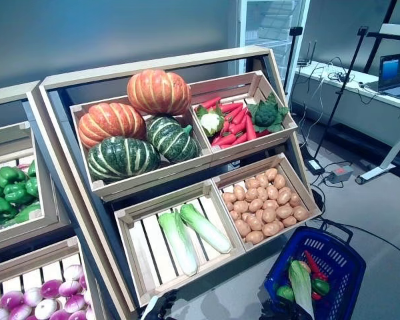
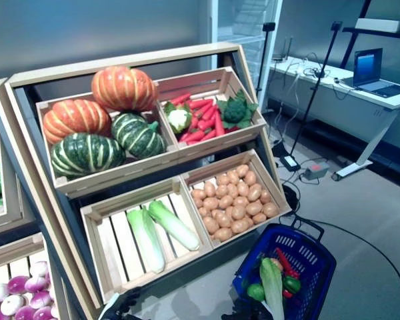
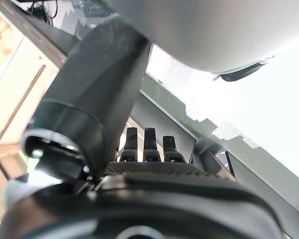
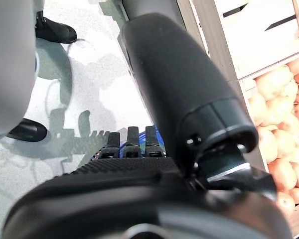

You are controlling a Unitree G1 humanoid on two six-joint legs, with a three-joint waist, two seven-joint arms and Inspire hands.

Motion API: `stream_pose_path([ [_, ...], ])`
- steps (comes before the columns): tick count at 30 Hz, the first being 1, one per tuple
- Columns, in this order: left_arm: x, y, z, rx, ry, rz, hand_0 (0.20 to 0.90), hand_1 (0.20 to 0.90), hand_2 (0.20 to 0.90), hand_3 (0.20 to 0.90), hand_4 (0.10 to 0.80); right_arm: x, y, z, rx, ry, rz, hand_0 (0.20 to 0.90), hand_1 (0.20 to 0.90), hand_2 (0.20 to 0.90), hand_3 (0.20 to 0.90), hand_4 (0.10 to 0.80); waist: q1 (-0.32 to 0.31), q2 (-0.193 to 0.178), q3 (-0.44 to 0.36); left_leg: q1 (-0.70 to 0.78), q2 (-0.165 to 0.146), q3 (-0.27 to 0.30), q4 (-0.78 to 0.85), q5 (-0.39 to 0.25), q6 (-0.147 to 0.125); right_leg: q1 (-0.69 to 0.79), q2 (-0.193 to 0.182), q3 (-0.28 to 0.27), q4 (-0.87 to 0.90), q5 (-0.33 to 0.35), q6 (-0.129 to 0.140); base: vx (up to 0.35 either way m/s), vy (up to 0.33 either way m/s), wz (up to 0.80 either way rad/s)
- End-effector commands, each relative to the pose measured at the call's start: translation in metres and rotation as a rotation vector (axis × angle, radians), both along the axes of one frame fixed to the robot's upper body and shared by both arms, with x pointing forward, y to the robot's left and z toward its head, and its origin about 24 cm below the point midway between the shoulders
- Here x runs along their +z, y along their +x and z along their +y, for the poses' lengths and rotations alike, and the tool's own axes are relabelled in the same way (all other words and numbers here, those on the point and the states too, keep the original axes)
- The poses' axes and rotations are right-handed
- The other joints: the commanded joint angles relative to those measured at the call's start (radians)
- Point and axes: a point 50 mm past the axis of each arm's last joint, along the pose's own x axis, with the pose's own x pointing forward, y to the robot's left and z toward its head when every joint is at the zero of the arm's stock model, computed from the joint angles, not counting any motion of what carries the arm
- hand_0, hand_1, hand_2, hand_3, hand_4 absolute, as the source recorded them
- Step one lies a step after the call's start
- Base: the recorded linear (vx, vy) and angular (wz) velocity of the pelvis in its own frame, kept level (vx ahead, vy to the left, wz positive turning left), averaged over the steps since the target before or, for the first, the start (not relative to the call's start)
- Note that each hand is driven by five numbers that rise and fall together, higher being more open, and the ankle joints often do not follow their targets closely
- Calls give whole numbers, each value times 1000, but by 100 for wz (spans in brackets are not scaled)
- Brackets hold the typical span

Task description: Put vegetables into the basket

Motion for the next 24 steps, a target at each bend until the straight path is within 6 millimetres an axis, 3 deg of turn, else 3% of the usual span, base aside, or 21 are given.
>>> stream_pose_path([
  [1,10,50,-20,-87,-44,-115,900,900,900,900,800,1,28,22,133,27,-25,900,900,900,900,800,4,-43,55,73,-43,20,2,-153,34,-22,-23,-22,2,34,-30,0,0,0],
  [18,11,50,-26,-163,-70,-123,900,900,900,900,800,1,28,24,149,17,-13,900,900,900,900,800,0,-45,49,75,-42,22,2,-153,36,-23,-21,-13,2,37,-29,0,0,0],
  [21,20,62,-28,-121,-103,-242,900,900,900,900,800,0,26,23,144,10,-6,900,900,900,900,800,-1,-43,50,73,-42,21,2,-153,34,-25,-21,-10,2,36,-28,0,0,0],
  [24,43,87,-22,-47,-88,-469,900,900,900,900,800,1,26,19,146,1,-1,900,900,900,900,800,2,-42,56,70,-42,20,2,-151,31,-28,-20,-8,2,36,-28,0,0,0],
])
